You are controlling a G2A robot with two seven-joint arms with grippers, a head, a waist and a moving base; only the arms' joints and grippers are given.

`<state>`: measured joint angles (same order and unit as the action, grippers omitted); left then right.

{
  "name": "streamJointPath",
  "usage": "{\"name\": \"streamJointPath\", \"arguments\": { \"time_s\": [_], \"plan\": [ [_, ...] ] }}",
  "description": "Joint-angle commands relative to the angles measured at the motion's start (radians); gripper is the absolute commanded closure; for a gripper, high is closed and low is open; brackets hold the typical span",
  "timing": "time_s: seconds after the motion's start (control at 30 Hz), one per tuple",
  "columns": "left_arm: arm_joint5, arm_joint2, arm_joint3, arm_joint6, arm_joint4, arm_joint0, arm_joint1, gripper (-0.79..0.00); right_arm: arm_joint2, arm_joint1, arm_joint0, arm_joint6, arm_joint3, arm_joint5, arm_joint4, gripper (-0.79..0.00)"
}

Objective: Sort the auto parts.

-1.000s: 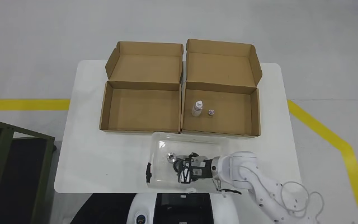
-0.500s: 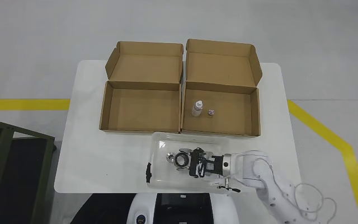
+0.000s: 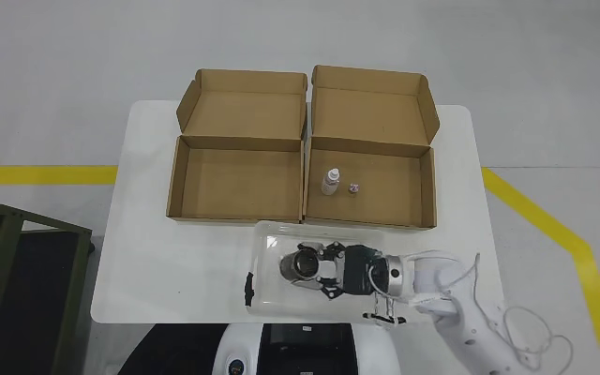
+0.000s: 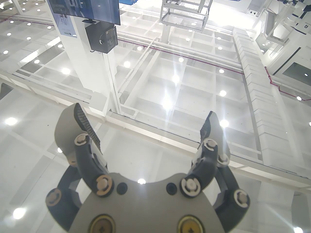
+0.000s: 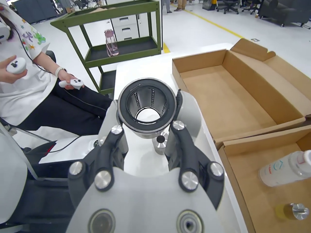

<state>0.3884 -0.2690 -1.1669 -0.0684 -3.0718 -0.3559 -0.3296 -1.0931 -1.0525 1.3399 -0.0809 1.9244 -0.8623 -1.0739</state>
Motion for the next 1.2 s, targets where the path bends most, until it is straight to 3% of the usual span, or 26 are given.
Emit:
{"name": "streamJointPath", "arguments": {
  "time_s": [0.0, 0.57, 1.17],
  "plan": [
    [0.0, 0.0, 0.0, 0.0, 0.0, 0.0, 0.0, -0.785, -0.015, 0.0, -0.001, 0.019, 0.012, 0.006, 0.032, 0.0],
    [0.0, 0.0, 0.0, 0.0, 0.0, 0.0, 0.0, -0.785, -0.092, -0.007, -0.065, 0.093, 0.171, 0.075, 0.203, 0.0],
    [0.0, 0.0, 0.0, 0.0, 0.0, 0.0, 0.0, -0.785, -0.139, -0.021, -0.113, 0.144, 0.254, 0.151, 0.255, 0.0]
  ]
}}
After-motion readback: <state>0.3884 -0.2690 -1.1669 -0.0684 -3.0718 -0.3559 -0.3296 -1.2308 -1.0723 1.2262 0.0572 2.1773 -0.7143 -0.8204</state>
